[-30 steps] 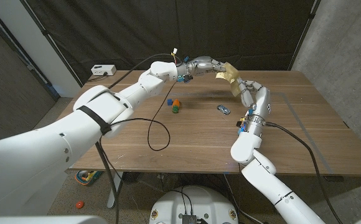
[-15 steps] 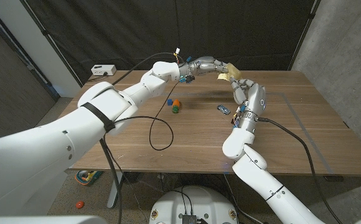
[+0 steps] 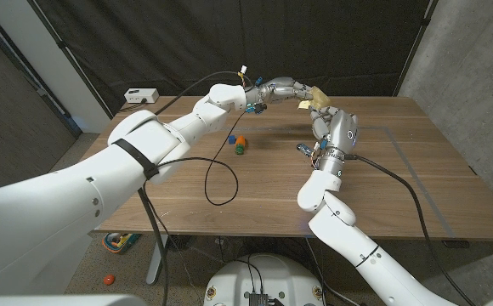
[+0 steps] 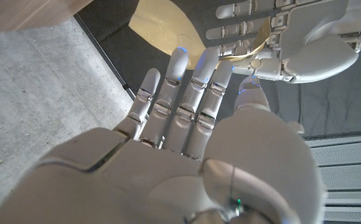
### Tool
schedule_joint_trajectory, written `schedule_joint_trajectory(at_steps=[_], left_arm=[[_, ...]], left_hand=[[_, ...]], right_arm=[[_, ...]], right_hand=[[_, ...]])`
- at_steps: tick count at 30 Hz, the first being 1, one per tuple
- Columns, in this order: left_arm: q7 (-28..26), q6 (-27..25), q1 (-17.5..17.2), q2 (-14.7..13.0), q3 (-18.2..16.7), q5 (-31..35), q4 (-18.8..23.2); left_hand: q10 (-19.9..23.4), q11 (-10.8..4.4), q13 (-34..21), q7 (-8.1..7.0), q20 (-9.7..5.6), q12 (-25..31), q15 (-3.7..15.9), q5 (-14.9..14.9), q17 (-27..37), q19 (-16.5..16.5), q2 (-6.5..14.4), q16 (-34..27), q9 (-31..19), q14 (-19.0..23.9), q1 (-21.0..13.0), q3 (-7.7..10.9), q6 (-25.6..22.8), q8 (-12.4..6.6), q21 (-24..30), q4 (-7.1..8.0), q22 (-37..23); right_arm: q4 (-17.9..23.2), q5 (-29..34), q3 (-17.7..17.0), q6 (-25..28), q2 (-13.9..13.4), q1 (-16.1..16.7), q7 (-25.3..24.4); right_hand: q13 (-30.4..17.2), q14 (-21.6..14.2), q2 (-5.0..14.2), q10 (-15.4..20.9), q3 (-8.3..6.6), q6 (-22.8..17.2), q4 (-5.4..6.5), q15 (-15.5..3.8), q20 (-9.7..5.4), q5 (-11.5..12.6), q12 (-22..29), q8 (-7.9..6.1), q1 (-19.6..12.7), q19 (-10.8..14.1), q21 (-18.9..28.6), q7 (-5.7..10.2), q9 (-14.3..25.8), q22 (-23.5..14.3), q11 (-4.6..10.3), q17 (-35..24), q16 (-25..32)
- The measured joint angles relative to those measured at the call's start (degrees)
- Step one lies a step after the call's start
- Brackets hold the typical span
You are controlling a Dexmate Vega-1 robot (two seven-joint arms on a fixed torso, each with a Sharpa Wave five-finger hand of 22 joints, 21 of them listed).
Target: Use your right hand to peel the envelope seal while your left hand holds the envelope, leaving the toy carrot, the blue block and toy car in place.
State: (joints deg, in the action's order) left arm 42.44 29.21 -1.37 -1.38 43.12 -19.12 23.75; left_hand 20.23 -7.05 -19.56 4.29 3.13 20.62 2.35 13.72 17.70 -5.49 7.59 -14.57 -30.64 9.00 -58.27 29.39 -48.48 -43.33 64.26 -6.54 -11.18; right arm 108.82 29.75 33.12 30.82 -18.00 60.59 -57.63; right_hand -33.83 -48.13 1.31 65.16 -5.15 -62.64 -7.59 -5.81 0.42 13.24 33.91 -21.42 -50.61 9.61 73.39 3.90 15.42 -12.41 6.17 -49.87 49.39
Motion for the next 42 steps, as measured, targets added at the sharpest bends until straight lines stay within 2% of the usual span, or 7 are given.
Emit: schedule_joint_trajectory(at_steps=[6, 13, 22, 28, 39, 40, 42], left_arm=[[0.31, 0.35, -0.02, -0.01, -0.16, -0.16, 0.01], [0.43, 0.51, -0.19, -0.17, -0.27, -0.19, 0.24], [0.40, 0.23, -0.20, -0.34, -0.28, -0.19, 0.27], [0.36, 0.09, -0.20, -0.37, -0.28, -0.19, 0.42], [1.24, -0.03, -0.45, -0.44, -0.49, -0.64, 1.22], [1.30, -0.11, -0.78, -0.72, -0.60, -0.66, 2.13], [1.34, -0.23, -0.99, -0.93, -0.63, -0.71, 2.71]], left_hand=[[-0.10, 0.10, 0.00, -0.09, 0.00, 0.39, 0.00, -0.19, 0.11, 0.00, -0.01, 0.00, 0.20, 0.00, 0.00, 0.00, 0.09, 0.00, 0.44, 0.00, 0.00], [-0.09, 0.11, 0.00, -0.40, -0.30, 0.39, -0.31, -0.22, 0.27, -0.30, -0.03, 0.00, 0.38, -0.31, 0.02, 0.00, -0.04, 0.01, 0.86, 0.00, -0.01], [-0.52, -0.12, -0.26, -0.40, -0.30, 0.39, -0.31, -0.44, 0.54, -0.30, -0.04, 0.38, 0.40, -0.31, 0.03, 0.29, -0.03, -0.17, 0.90, 0.26, 0.28], [-0.52, -0.11, -0.26, -0.39, -0.30, 0.39, -0.31, -0.50, 0.80, -0.30, -0.07, 0.38, 0.53, -0.31, 0.05, 0.36, -0.03, -0.37, 1.23, 0.19, 0.30], [-0.61, -0.01, -0.26, -0.38, 0.01, 0.85, -0.31, -0.65, 1.05, -0.61, -0.36, 0.60, 0.72, -0.30, 0.35, 0.41, -0.03, -0.38, 1.44, 0.14, 0.29], [-0.61, -0.01, -0.25, -0.38, 0.01, 0.85, -0.30, -0.65, 1.07, -0.61, -0.43, 0.60, 0.72, -0.30, 0.42, 0.41, -0.03, -0.38, 1.63, 0.14, 0.29], [-0.61, 0.00, -0.25, -0.38, 0.01, 0.85, -0.31, -0.65, 1.07, -0.61, -0.51, 0.60, 0.72, -0.30, 0.49, 0.42, -0.03, -0.38, 1.84, 0.13, 0.29]], right_arm=[[-0.65, 0.55, 1.01, 1.95, 0.11, -0.95, -0.27], [-2.52, 0.72, 0.39, 2.58, 1.37, -0.94, -2.00], [-6.25, 6.74, -5.72, -8.71, 9.00, 2.17, -5.25], [-7.04, 10.22, -8.18, -11.42, 12.49, 3.53, -5.65], [-4.26, 10.64, -6.52, -5.47, 11.79, 3.30, -3.10], [-4.02, 9.37, -6.17, -1.54, 11.46, 3.09, -1.91], [-3.72, 8.72, -5.69, 0.16, 10.96, 2.77, -1.73]], right_hand=[[-0.92, -0.89, 0.00, -0.02, 0.02, -0.01, 0.02, -0.26, -0.11, -0.44, 0.48, 0.18, 0.00, 1.35, 0.84, -0.01, 0.17, 0.00, 0.02, -0.16, 1.05], [-3.09, -2.60, 1.05, -1.92, -0.12, 1.20, -0.12, -0.93, -0.63, -0.98, 1.55, 0.26, -1.05, 2.03, 2.24, 0.71, 1.46, 0.00, 1.69, 0.12, 1.89], [-5.15, -3.64, 0.98, -3.39, -0.24, 2.59, -0.23, -1.03, -0.63, -1.59, 2.38, 0.69, -1.58, 2.02, 3.44, 1.12, 2.76, -0.27, 2.34, 0.37, 2.60], [-5.61, -3.83, 0.74, -4.23, -0.10, 3.29, -0.12, -1.16, -0.63, -2.02, 2.82, 0.69, -1.79, 2.02, 4.17, 0.74, 3.37, -0.27, 2.15, 0.10, 3.24], [-4.56, -3.72, -0.39, -5.15, 0.81, 4.64, 0.34, -1.25, 0.01, -2.01, 2.52, 0.69, -0.66, 2.22, 5.05, -0.11, 3.88, -0.26, 1.23, 0.00, 3.60], [-4.42, -3.72, -0.38, -5.11, 1.01, 4.64, 0.53, -1.25, 0.00, -2.01, 2.34, 0.69, -0.66, 2.22, 5.11, -0.11, 3.87, -0.26, 1.19, 0.00, 3.60], [-4.37, -3.72, -0.39, -4.92, 1.04, 4.64, 0.57, -1.25, 0.00, -2.01, 2.32, 0.69, -0.66, 2.22, 5.11, -0.11, 3.87, -0.26, 1.01, 0.14, 3.60]])
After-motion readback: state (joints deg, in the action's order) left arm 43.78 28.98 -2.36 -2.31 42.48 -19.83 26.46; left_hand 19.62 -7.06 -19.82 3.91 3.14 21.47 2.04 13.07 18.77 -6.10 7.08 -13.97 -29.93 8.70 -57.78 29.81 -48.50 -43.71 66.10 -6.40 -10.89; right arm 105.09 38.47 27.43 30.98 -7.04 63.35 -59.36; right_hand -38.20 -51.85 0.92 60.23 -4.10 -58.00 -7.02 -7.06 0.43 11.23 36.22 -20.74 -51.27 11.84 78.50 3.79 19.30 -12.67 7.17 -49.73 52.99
